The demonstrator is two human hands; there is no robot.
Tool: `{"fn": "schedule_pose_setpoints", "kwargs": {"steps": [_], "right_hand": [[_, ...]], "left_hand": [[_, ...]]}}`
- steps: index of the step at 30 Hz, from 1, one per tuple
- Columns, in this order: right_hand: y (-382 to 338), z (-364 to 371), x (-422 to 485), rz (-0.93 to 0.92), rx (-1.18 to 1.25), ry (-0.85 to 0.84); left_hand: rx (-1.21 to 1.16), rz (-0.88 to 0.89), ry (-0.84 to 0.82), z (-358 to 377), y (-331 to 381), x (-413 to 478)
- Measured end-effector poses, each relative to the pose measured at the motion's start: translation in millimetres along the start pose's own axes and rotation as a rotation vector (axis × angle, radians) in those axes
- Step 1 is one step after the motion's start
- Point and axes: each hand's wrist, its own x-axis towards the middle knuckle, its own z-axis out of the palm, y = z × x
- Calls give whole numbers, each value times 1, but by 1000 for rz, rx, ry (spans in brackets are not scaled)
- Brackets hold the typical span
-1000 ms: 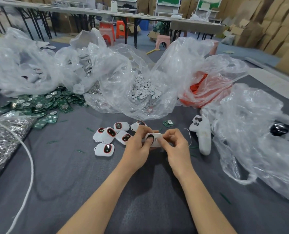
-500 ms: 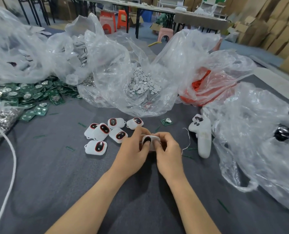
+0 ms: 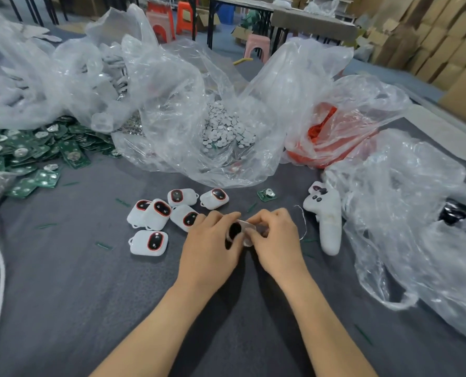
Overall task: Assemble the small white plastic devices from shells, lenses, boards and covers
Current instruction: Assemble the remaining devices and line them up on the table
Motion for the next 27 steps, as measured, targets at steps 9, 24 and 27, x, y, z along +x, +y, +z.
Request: {"fn": "schedule_pose_setpoints", "kwargs": {"steps": [9,24,27], "right_hand": [[-4,-16,19,-5,-166,-232],[17,-34,191,155,-635,6],[18,-30,199,129,-736,41]], "left_hand": [[48,93,-88,0,-3,1],[20,82,-50,4,-2,3],[27,84,-45,4,-2,3]]}}
